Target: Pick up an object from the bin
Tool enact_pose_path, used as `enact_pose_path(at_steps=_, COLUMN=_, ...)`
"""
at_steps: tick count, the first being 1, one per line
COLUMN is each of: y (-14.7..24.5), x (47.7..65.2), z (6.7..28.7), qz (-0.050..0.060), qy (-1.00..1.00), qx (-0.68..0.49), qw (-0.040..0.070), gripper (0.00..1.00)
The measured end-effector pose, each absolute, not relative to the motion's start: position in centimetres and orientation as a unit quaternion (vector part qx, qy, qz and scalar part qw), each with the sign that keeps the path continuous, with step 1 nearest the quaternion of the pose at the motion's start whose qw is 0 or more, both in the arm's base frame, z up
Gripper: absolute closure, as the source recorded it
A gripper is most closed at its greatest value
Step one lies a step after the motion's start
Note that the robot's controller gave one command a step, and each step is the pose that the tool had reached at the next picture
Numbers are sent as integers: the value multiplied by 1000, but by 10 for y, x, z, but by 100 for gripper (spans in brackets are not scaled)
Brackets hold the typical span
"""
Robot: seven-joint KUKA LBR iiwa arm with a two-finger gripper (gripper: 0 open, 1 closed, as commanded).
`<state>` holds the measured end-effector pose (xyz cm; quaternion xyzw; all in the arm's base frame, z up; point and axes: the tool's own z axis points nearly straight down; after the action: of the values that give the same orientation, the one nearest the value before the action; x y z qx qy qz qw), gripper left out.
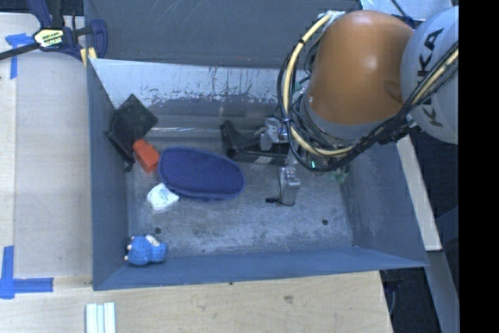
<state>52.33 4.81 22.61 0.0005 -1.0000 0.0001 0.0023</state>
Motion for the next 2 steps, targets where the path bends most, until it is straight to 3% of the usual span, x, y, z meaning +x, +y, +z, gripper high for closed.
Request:
enact_pose_path(at_steps=1, y=99, x=571, z=98, qz=0, qy=-1000, qx=-17, qw=2, gripper=0)
enact_pose_path(at_steps=2, y=119, x=563, z=71, qz=0, qy=-1000, qx=19, qw=-3, gripper=0)
